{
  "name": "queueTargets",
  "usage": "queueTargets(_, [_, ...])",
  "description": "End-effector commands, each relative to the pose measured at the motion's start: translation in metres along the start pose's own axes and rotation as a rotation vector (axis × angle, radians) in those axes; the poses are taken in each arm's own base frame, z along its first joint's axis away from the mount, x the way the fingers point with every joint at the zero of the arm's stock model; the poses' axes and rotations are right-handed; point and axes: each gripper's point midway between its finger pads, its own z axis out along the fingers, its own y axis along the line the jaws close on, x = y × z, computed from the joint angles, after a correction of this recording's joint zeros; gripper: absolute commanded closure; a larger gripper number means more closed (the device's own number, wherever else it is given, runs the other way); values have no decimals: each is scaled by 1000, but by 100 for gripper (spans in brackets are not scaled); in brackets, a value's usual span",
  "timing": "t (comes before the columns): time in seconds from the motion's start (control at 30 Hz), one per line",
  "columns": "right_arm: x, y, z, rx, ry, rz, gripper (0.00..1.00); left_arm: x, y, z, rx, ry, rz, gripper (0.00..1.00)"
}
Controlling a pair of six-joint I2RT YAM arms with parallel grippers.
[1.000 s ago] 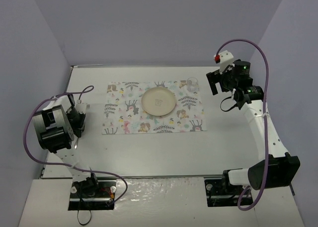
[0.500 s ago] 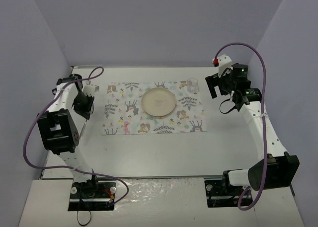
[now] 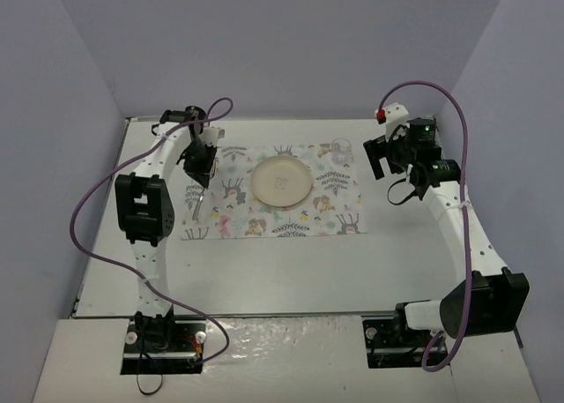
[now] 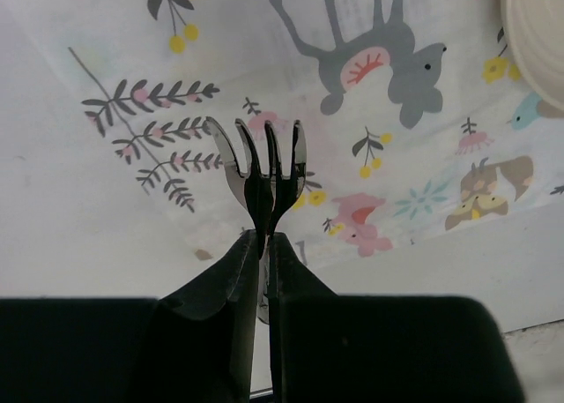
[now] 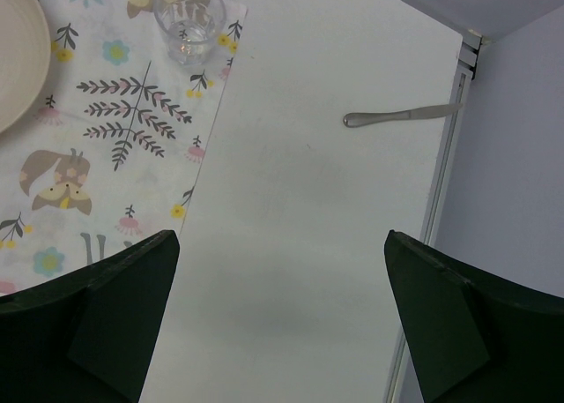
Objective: Set the dinner table for one person
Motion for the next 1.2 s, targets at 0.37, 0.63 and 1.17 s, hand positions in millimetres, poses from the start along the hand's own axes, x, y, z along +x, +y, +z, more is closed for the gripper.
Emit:
queueTargets(0.37, [-6,-14,3,63,-32,5,0,-77,-37,-5,-36,-163,-114,100])
queueTargets(0.63, [3,-15,3,65,-20,15,0,-85,-28,20,-36,-135,-134,100])
queueTargets(1.17, [9,-14,10,46,-13,35,0,-75,-8,38,-1,-90,-231,100])
